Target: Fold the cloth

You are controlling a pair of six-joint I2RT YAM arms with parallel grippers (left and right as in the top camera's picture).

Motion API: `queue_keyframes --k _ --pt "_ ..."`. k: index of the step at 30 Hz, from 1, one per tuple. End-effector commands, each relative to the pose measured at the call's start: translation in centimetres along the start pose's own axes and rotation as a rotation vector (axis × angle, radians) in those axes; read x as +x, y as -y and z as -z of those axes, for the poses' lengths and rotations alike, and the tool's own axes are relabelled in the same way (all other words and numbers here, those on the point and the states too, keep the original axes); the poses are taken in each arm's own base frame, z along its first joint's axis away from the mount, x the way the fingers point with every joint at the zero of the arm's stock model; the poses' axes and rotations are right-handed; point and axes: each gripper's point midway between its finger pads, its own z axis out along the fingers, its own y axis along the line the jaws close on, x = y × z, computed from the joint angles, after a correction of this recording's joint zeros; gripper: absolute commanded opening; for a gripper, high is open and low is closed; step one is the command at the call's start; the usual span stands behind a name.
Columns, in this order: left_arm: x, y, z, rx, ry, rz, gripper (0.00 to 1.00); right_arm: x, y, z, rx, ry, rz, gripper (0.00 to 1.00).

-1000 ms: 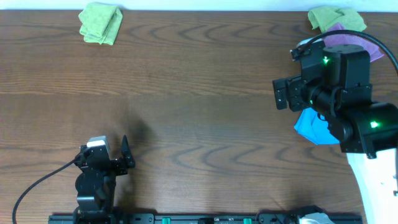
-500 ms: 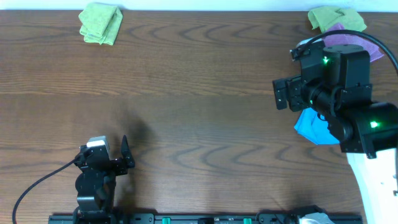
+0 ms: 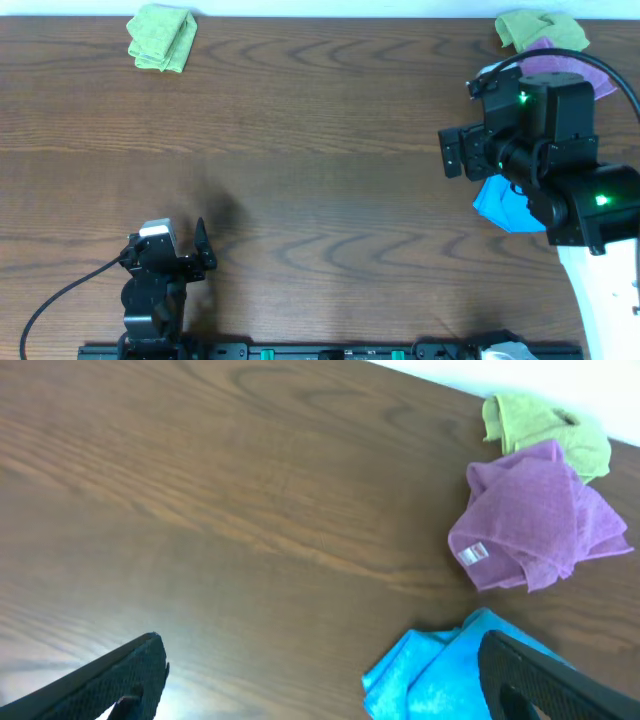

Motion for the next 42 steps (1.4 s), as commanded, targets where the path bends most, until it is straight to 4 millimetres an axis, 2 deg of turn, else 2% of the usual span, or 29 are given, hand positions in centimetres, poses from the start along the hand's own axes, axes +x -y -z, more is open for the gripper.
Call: queue_keyframes --k 1,6,8,10,21,26,33,42 --pt "0.7 -0.6 -0.3 -0.029 -0.011 -0.016 0.95 -0.1 0.7 1.4 0.038 0.039 0.035 0.99" --pt "0.7 -0.6 -0.3 -0.029 -0.011 -0.016 0.95 -0.6 0.9 3.6 0.061 0.201 0.024 0.99" --pt "0.7 -0.6 -0.3 -0.029 -0.011 -0.016 0.95 0.0 1.1 3.7 0.075 0.261 0.023 0.99" --pt "0.7 -0.6 -0.3 -0.029 -0.011 -0.017 0.95 1.5 1.1 3.5 0.083 0.302 0.013 0.99" --pt "0.7 -0.6 -0.3 -0.029 -0.011 -0.016 0.95 11.7 1.2 -0.4 0.113 0.349 -0.036 0.99" --pt "0.7 -0.6 -0.3 -0.029 -0.011 -0.017 0.95 15.5 0.6 -2.1 0.119 0.364 -0.037 0.99" --pt "0.7 -0.6 -0.3 -0.029 -0.011 -0.016 0.95 18.8 0.0 -4.1 0.119 0.37 -0.037 0.99" --pt "0.7 -0.6 -0.3 -0.029 -0.011 -0.017 0.95 20.8 -0.4 -5.8 0.119 0.382 -0.036 0.99"
